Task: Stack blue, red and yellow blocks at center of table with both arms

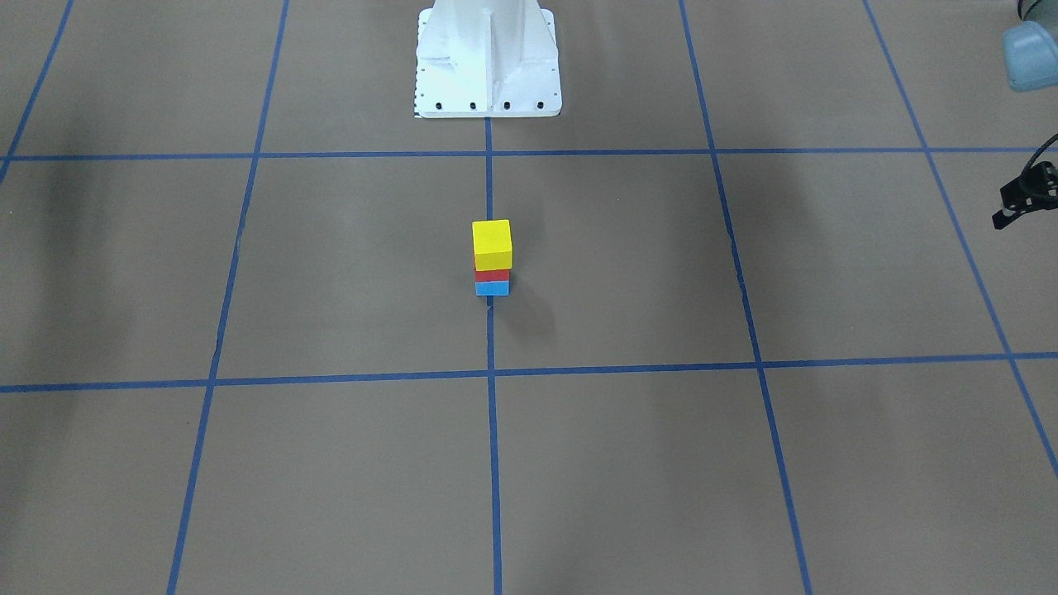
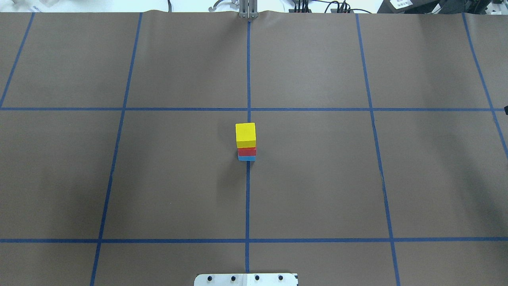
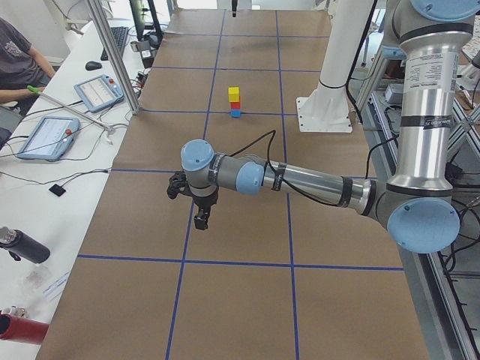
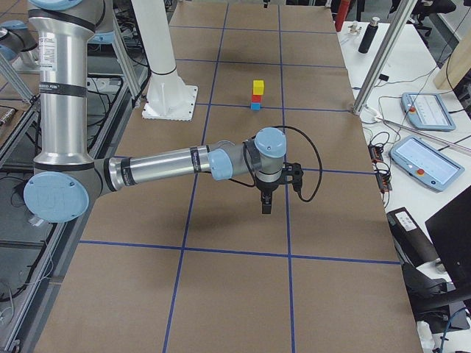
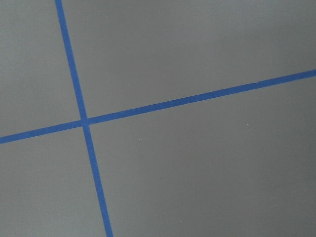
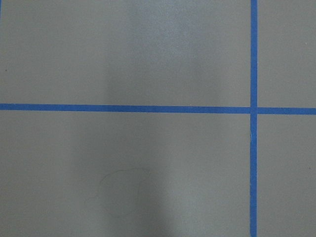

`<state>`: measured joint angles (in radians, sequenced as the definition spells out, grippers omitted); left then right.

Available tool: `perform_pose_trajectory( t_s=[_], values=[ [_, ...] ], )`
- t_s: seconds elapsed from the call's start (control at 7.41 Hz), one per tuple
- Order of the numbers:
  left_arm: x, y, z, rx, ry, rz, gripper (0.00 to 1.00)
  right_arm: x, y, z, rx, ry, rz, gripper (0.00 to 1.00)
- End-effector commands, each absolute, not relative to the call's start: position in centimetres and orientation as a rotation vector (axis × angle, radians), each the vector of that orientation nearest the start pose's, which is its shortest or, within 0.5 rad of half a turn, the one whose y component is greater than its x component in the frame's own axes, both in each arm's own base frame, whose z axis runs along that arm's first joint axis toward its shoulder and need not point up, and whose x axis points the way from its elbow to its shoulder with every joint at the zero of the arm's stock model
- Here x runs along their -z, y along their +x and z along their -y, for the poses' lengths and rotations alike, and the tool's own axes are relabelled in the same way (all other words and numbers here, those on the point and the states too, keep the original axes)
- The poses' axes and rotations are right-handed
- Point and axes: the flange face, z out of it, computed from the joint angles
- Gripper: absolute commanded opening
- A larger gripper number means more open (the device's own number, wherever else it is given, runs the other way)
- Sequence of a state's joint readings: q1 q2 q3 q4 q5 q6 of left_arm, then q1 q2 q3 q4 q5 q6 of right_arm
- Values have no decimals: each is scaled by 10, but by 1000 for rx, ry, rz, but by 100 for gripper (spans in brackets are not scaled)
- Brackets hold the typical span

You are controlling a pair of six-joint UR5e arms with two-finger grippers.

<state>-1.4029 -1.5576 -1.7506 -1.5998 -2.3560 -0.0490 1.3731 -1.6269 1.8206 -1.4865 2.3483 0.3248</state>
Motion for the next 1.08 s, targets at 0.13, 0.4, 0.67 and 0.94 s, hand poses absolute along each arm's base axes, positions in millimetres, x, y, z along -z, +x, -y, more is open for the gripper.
perform_pose_trajectory(
  t_s=[0.13, 0.4, 0.67, 0.94],
  values=[
    [-592, 5, 485, -174, 83, -794, 100, -551, -32, 479, -12, 56, 819, 100],
    [-577, -8, 469, -158, 116, -794, 100, -551, -32, 480, -16, 54, 819, 100],
    [-561, -8, 467, -154, 139, -801, 100, -551, -27, 473, -21, 41, 856, 100],
    [-565, -8, 469, -146, 126, -798, 100, -550, -28, 476, -16, 46, 859, 100]
  ],
)
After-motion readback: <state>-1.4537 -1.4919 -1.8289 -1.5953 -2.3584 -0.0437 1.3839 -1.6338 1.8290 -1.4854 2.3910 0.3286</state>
